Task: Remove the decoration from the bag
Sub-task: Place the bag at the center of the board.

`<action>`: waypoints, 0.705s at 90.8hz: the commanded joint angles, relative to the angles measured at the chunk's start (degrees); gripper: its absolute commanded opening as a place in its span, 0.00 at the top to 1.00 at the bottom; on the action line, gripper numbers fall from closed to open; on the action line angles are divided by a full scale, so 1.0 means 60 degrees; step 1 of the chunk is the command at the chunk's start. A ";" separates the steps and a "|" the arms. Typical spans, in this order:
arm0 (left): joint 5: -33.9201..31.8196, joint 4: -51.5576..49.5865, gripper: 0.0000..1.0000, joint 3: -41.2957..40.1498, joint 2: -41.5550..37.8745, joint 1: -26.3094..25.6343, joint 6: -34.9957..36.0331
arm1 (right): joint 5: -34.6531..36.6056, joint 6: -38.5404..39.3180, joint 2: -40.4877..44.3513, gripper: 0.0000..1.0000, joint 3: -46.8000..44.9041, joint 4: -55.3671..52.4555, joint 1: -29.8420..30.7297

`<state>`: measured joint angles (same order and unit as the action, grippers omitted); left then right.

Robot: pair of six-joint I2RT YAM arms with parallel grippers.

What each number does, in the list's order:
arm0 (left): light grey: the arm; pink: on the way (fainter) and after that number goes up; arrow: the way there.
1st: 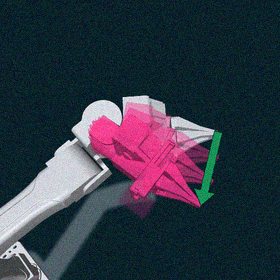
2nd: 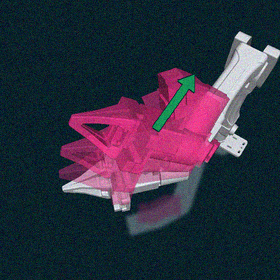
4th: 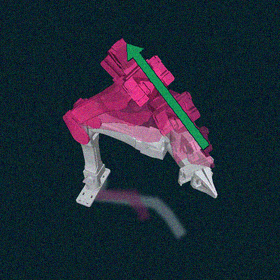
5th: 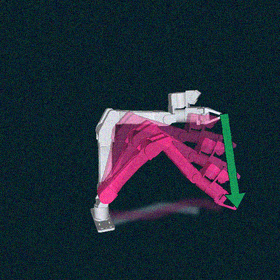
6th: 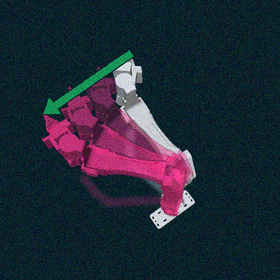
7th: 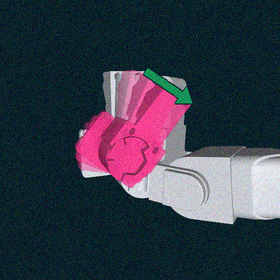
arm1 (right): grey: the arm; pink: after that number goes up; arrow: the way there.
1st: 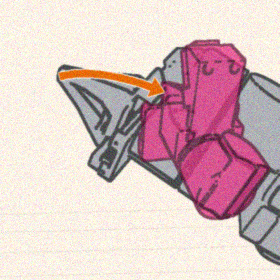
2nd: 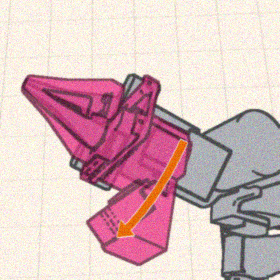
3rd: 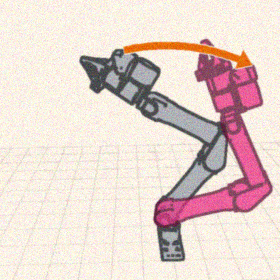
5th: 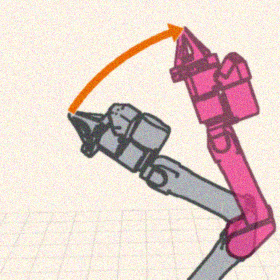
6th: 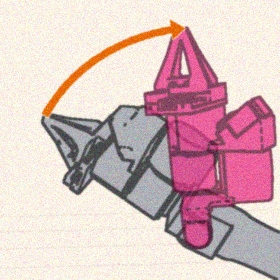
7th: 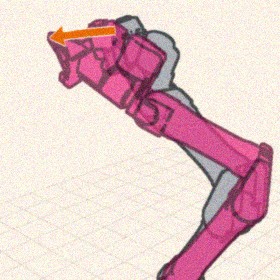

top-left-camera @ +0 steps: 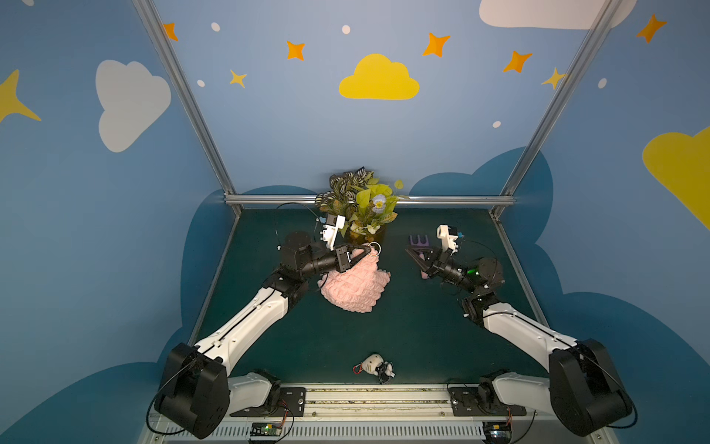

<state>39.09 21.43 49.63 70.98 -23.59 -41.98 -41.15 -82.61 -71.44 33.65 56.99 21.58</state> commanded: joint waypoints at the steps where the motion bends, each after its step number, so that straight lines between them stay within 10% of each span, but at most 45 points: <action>1: -0.0872 -0.0657 0.98 -0.0304 -0.0713 0.0135 0.0984 | 0.0132 0.1492 0.0358 1.00 0.0104 -0.2074 -0.0067; 12: -0.2182 -0.1149 0.98 -0.1042 -0.1157 0.0372 0.1212 | 0.0278 0.2697 0.0574 0.99 0.0474 -0.4241 -0.0049; 41: -0.4456 -0.1779 0.91 -0.1931 -0.0588 0.1495 0.1096 | 0.1537 0.6391 0.0741 0.53 0.2245 -1.0394 0.0717; 64: -0.4654 -0.2155 0.19 -0.1490 0.0028 0.2036 0.1313 | 0.3820 0.8135 0.0080 0.38 0.3418 -1.3910 0.2876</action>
<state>12.53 11.88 38.89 70.61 -11.75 -35.55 -26.57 -41.65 -69.54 51.35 -11.75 34.06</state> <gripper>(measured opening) 0.674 0.595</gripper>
